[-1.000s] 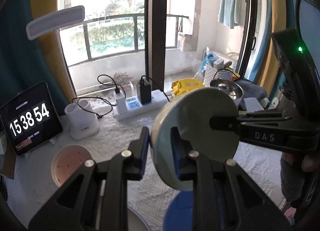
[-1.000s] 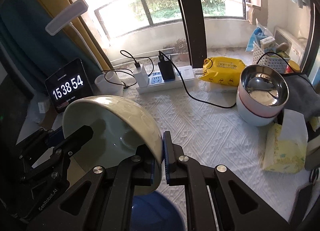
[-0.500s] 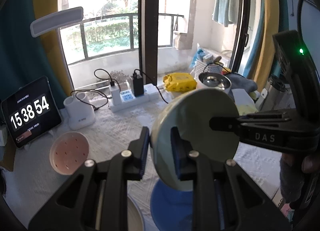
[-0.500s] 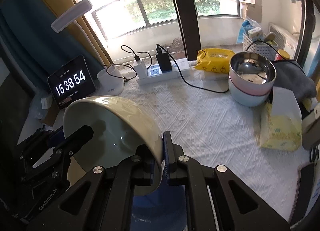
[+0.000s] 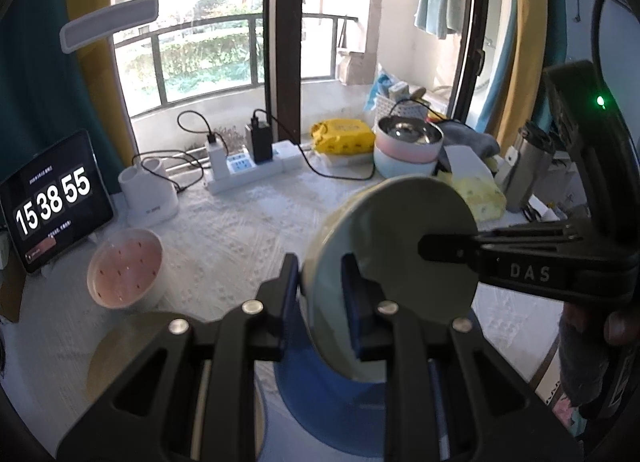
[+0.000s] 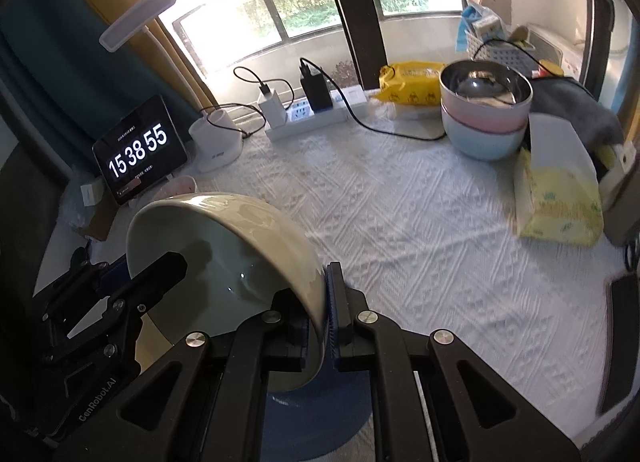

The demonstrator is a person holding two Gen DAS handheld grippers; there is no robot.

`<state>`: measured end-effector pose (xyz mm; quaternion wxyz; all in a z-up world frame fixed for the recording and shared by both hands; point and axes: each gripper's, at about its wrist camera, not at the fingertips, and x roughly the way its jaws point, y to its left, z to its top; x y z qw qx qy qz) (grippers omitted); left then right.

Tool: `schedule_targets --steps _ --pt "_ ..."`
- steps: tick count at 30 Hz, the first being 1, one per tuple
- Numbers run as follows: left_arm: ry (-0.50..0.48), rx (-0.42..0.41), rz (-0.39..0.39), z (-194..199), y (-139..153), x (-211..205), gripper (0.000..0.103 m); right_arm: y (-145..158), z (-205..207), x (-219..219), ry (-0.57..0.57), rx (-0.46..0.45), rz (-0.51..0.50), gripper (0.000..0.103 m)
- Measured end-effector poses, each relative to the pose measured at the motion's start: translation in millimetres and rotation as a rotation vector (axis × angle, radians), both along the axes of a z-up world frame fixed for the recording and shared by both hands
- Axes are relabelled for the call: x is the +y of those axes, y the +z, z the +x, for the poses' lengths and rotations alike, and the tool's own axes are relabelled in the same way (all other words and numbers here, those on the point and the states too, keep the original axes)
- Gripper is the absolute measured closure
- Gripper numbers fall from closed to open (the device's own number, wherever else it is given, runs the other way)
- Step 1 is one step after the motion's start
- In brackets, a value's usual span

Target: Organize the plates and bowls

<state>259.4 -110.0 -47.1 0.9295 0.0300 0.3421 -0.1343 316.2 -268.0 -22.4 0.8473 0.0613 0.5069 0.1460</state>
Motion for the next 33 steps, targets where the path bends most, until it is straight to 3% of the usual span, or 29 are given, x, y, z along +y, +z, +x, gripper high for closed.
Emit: schedule_targets --steps 17,25,33 --pt "-0.022 0.106 0.008 -18 -39 -6 0.081 -28 -28 -5 -0.017 0.072 -0.026 0.092" --pt "-0.018 0.166 0.029 -15 -59 -7 0.081 -49 -27 1 -0.003 0.146 -0.051 0.092" --pt "-0.012 0.185 0.032 -13 -65 -6 0.081 -52 -25 7 0.019 0.154 -0.076 0.085"
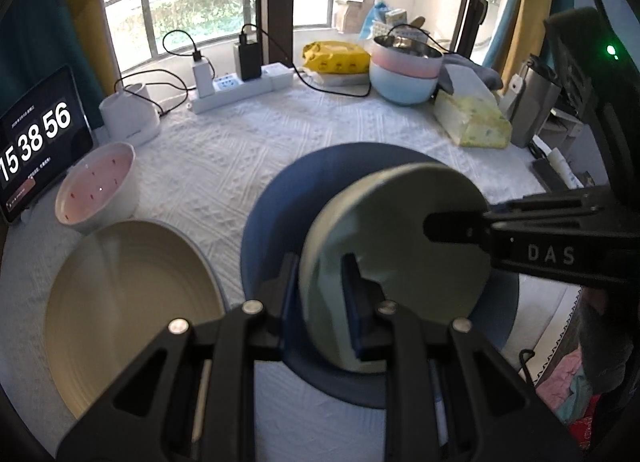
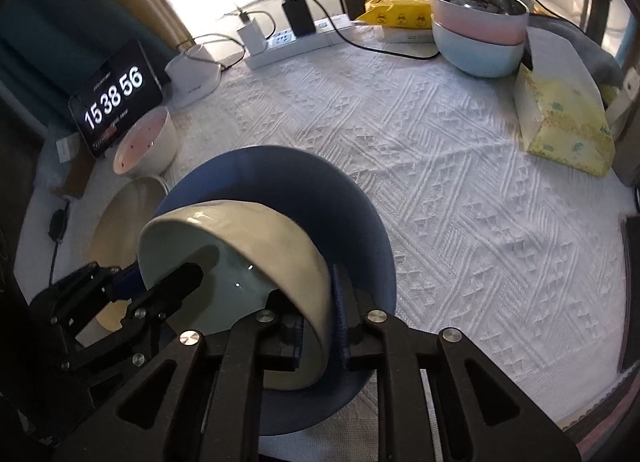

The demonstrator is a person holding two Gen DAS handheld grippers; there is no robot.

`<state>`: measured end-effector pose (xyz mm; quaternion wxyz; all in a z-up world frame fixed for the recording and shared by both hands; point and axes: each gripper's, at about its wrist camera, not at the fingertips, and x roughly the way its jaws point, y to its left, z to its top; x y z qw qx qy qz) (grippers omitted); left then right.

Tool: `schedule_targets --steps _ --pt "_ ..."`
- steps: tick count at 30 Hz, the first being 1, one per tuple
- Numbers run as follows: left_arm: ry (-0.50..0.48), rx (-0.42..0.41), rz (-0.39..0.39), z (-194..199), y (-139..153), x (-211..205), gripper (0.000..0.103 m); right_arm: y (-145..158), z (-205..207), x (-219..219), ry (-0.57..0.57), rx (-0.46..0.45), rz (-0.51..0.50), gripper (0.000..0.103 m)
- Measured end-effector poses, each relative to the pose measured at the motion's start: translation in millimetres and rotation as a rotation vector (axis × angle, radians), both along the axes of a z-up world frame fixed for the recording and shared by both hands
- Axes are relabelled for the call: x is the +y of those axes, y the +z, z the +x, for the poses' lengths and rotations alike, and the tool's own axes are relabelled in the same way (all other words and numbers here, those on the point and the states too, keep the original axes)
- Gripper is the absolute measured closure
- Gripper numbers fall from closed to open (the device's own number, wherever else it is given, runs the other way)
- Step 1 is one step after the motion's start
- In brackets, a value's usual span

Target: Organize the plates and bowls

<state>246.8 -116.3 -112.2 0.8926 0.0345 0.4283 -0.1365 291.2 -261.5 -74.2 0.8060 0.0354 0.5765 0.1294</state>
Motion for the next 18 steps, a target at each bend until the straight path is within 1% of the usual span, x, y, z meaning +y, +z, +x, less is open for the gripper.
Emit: schedule_targets --steps 5,13,18 --pt "0.002 0.007 -0.024 2 -1 4 0.079 2 0 3 0.010 -0.035 -0.002 0.082" --pt "0.016 -0.083 -0.041 -3 21 14 0.079 15 4 -2 -0.008 -0.081 0.041 0.082" --pt "0.019 -0.110 -0.038 2 27 17 0.079 25 6 -10 -0.046 -0.153 0.060 0.082"
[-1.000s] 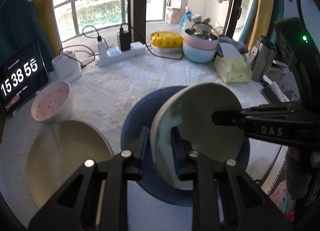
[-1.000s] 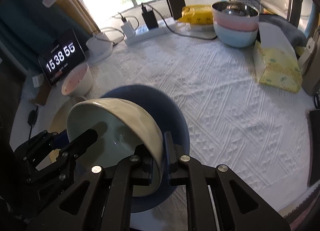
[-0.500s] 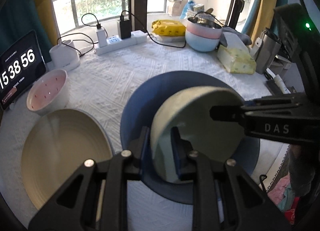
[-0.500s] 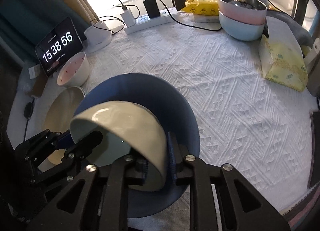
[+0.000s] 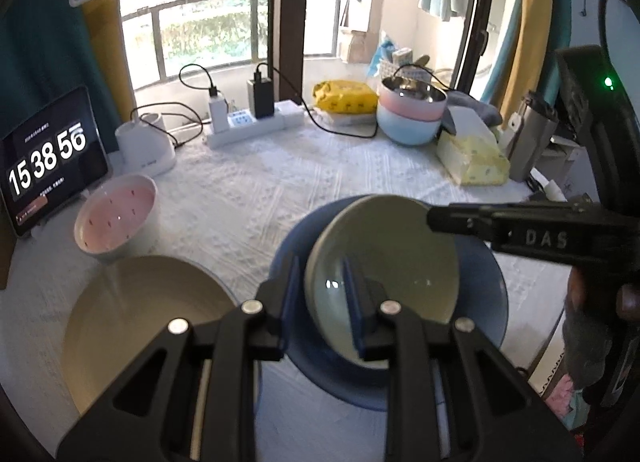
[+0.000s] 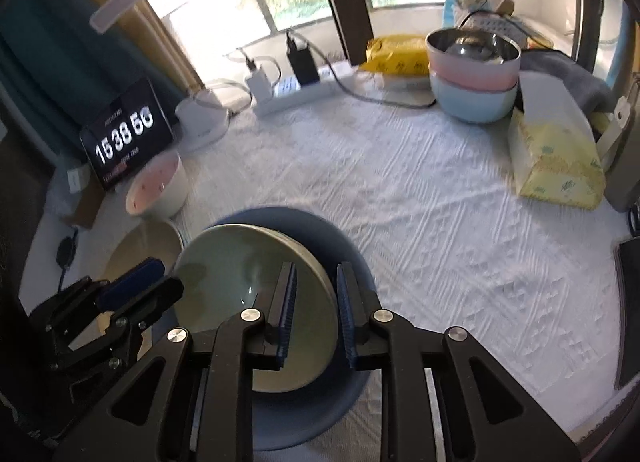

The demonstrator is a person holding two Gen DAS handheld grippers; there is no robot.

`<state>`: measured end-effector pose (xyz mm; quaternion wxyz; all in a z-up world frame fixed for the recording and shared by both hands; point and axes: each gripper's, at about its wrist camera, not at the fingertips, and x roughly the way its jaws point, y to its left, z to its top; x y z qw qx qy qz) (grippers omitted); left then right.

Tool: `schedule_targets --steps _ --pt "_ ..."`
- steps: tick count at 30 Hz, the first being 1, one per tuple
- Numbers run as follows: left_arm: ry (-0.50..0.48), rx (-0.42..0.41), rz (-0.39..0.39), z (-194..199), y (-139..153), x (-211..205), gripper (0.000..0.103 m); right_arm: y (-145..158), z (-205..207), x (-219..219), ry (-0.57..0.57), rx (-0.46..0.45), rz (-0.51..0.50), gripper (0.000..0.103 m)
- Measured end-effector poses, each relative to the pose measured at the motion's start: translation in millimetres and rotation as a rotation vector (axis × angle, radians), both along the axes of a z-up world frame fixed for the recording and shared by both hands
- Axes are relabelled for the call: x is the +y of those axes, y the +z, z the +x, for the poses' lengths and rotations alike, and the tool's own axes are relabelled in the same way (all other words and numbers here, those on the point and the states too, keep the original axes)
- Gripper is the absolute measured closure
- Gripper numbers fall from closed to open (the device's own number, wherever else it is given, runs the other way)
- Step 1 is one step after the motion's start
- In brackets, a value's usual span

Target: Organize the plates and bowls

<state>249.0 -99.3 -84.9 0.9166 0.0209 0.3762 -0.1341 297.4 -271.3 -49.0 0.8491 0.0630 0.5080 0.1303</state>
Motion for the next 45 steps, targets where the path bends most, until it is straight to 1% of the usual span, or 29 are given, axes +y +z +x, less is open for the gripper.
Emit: schedule_targets --steps 3,5,7,8,10,12,17,19,21,23,25,27,29,30,36,38,41,45 --pt "0.006 0.002 -0.011 5 -2 2 0.078 -1 5 0 0.005 -0.010 0.009 0.082" --pt "0.013 -0.005 -0.010 6 -2 2 0.078 -5 6 3 0.010 -0.002 -0.004 0.082" --pt "0.010 -0.019 -0.021 6 0 3 0.078 -10 5 9 0.039 0.004 -0.019 0.082" --pt "0.010 -0.027 -0.028 6 2 4 0.078 -12 4 12 0.049 0.003 -0.027 0.085" --pt "0.014 -0.050 -0.031 5 5 6 0.078 -16 2 18 0.064 -0.007 -0.055 0.086" --pt "0.013 -0.055 -0.040 8 5 7 0.078 -22 2 18 0.067 0.002 -0.067 0.088" --pt "0.023 -0.059 -0.020 18 1 5 0.078 -26 10 8 0.064 0.060 0.021 0.089" --pt "0.011 -0.057 0.000 22 -1 2 0.078 -28 14 3 0.066 0.099 0.059 0.088" --pt "-0.009 -0.037 0.015 25 -6 -2 0.078 -30 19 -1 0.063 0.145 0.101 0.087" --pt "-0.039 0.002 0.025 28 -16 -8 0.078 -31 23 -5 0.053 0.188 0.150 0.085" --pt "-0.042 0.002 0.057 28 -23 -14 0.078 -31 25 -5 0.049 0.213 0.166 0.084" --pt "-0.045 0.015 0.041 29 -25 -14 0.078 -29 25 -2 0.055 0.215 0.135 0.084" --pt "-0.048 0.024 0.027 30 -25 -12 0.078 -21 22 1 0.038 0.173 0.060 0.084" --pt "-0.048 0.024 0.024 30 -24 -12 0.078 -14 18 5 0.036 0.133 0.010 0.084" --pt "-0.003 -0.018 -0.002 29 -11 -2 0.077 7 6 22 0.094 -0.010 -0.090 0.084" --pt "0.004 -0.018 0.003 30 -11 1 0.077 4 7 25 0.106 -0.019 -0.103 0.084" --pt "0.017 -0.010 0.017 34 -14 2 0.077 -5 11 27 0.100 -0.007 -0.116 0.084" --pt "0.025 0.006 0.021 38 -19 2 0.077 -8 13 25 0.088 -0.039 -0.096 0.084"
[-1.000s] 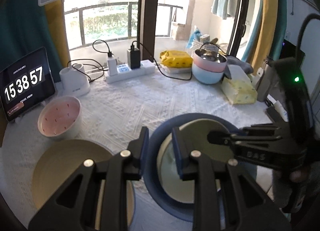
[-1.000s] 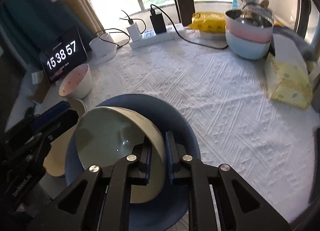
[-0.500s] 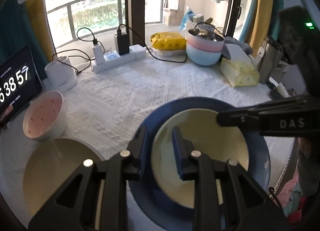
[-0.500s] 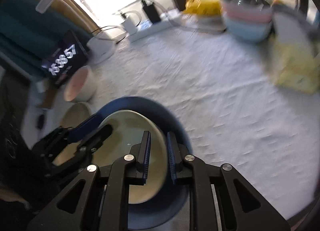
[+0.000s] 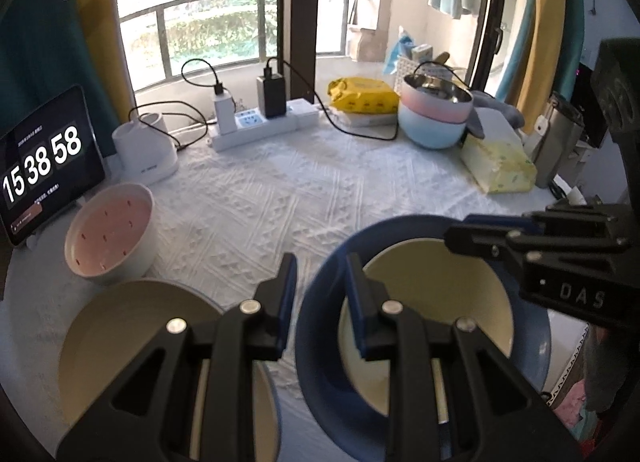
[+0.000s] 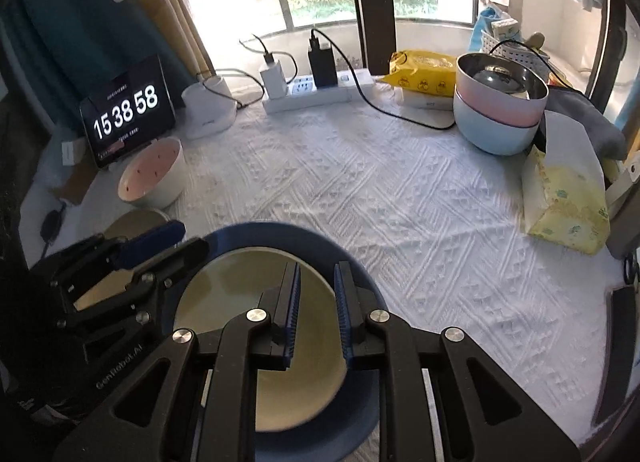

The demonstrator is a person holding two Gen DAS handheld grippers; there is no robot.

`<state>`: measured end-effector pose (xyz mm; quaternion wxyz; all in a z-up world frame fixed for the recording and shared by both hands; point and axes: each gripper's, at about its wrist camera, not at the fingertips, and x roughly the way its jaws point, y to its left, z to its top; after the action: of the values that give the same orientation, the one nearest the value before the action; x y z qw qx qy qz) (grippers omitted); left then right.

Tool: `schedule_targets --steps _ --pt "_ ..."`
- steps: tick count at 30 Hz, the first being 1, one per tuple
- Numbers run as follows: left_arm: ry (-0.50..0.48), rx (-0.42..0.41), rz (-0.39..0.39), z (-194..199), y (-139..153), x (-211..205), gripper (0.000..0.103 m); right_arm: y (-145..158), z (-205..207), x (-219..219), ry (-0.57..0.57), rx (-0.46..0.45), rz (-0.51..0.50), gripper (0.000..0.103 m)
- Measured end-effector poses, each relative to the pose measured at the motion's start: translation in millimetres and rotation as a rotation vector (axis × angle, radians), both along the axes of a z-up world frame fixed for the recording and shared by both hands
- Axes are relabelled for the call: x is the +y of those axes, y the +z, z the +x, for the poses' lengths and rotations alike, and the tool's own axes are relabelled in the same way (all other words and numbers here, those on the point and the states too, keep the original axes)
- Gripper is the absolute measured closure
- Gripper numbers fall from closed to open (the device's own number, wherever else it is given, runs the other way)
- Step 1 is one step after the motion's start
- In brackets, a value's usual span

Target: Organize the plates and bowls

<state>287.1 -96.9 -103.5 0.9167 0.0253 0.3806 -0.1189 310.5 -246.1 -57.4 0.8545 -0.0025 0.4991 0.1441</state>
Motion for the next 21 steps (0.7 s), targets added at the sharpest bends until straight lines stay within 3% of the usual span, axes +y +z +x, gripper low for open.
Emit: schedule_targets --steps 14,21 --pt "-0.013 0.004 0.026 -1 -6 -5 0.077 -16 5 5 0.014 0.025 -0.001 0.085" --pt "0.010 -0.001 -0.020 -10 1 5 0.077 -7 0 5 -0.002 0.015 0.009 0.084"
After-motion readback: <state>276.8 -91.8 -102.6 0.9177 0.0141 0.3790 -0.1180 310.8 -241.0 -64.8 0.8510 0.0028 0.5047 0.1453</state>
